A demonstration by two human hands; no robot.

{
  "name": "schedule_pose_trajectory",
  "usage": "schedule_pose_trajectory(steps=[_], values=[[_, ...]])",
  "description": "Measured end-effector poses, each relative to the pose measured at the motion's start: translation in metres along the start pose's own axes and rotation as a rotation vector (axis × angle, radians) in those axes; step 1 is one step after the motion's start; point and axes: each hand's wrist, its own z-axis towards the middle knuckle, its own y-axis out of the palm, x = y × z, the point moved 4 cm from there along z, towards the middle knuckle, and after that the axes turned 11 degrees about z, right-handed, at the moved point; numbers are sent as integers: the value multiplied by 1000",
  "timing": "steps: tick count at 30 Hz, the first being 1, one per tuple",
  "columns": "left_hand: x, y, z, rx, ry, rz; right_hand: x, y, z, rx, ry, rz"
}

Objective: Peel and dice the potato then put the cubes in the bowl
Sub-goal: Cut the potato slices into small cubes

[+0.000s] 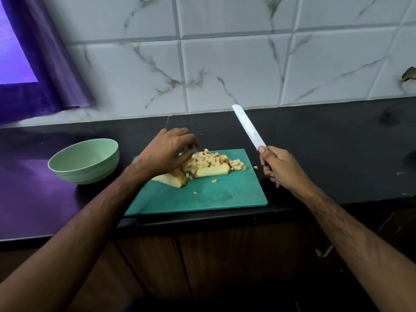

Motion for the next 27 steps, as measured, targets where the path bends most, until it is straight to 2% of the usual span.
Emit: schedule_pose_trajectory(steps=[2,5,12,17,20,23,27], values=[[16,-4,2,-116,87,-65,0,0,0,-2,1,-3],[35,2,4,-313,144,-27,-1,1,0,5,-3,4],[52,3,6,-259,19,38,-2,1,-2,7,-7,-10],[55,-12,3,-160,49,100,-2,1,-2,5,-12,-4],[56,-26,-2,-85,35,-25,-1,0,-2,-1,-22,-16],[71,-28,-9,-179,29,-253,-1,0,-1,1,-27,-24],[85,-12,-18,-293,-12,-312,-2,1,-3,0,-26,-26]])
